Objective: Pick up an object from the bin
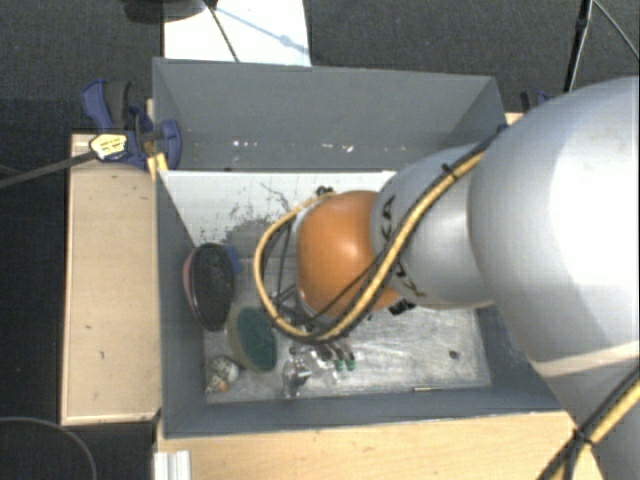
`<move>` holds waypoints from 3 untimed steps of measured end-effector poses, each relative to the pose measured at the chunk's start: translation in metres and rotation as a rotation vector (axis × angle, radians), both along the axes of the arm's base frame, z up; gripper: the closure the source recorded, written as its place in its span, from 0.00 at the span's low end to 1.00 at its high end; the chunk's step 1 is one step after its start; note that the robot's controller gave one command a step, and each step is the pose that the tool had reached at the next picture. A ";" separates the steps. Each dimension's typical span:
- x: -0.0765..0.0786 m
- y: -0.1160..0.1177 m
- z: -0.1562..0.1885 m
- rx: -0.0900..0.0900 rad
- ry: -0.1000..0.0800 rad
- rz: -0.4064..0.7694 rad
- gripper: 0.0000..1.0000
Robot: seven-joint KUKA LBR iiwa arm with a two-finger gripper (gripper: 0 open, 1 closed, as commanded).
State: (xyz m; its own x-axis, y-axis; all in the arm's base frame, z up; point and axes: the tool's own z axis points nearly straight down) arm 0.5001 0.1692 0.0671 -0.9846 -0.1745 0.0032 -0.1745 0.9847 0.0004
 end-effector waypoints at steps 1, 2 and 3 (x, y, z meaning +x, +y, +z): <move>0.018 0.045 0.042 0.005 -0.010 0.034 0.00; 0.017 0.041 0.041 0.001 -0.006 0.025 1.00; 0.012 0.051 0.152 0.005 -0.011 -0.020 1.00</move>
Offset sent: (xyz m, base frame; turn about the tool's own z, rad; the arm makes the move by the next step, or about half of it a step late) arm 0.0162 0.0415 0.0394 -0.0293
